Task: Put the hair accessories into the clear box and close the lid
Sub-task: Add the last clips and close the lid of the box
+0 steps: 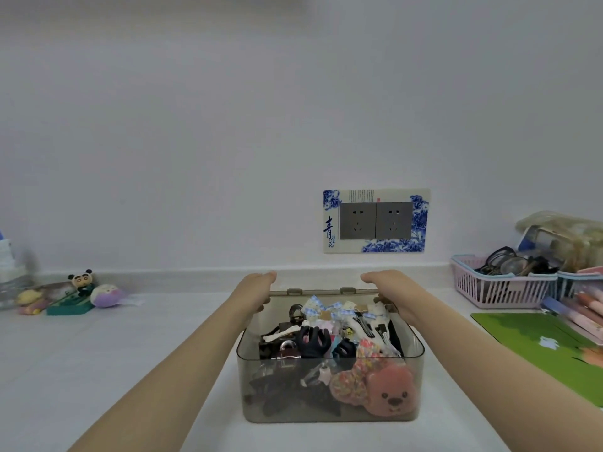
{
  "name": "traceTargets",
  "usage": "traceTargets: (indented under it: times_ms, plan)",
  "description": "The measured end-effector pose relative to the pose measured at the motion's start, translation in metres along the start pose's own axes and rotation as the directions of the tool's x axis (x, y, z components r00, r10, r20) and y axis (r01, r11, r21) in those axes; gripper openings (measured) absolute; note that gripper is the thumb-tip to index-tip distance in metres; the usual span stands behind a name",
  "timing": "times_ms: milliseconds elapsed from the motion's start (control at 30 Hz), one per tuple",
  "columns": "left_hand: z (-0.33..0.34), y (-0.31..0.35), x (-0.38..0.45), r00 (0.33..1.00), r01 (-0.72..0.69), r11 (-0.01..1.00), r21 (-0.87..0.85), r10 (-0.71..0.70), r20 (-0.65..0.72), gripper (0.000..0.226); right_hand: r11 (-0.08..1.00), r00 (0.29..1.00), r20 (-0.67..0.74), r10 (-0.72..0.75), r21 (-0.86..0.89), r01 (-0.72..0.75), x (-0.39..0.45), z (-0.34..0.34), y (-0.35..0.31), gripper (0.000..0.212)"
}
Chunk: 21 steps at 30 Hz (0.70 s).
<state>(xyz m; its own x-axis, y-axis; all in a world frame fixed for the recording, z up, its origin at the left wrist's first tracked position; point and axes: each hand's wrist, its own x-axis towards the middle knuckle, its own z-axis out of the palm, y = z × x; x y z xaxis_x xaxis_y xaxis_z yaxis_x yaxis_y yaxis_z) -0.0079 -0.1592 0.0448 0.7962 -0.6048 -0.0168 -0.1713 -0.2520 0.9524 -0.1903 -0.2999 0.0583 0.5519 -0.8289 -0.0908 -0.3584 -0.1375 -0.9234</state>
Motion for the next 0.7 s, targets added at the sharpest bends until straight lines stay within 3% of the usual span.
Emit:
traceTargets:
  times_ms: [233,533,633,700]
  plan:
    - [-0.001,-0.003,-0.003,1.000,0.010,0.998,-0.063,-0.011,-0.013,0.046,1.000,1.000,-0.007,0.016,-0.012,-0.017,0.000,0.003,0.003,0.055]
    - [-0.010,-0.009,-0.016,1.000,-0.020,0.958,-0.287,0.015,-0.018,0.035,0.972,0.998,-0.056,-0.012,0.232,0.025,-0.007,0.005,0.008,0.047]
    - [-0.013,-0.011,-0.015,0.999,-0.037,0.945,-0.326,0.036,-0.008,0.012,0.962,0.998,-0.057,-0.020,0.272,0.035,-0.006,0.005,0.009,0.047]
    - [-0.012,-0.011,-0.016,0.999,-0.052,0.938,-0.342,0.045,-0.030,0.020,0.952,0.998,-0.061,-0.024,0.304,0.042,-0.004,0.005,0.009,0.048]
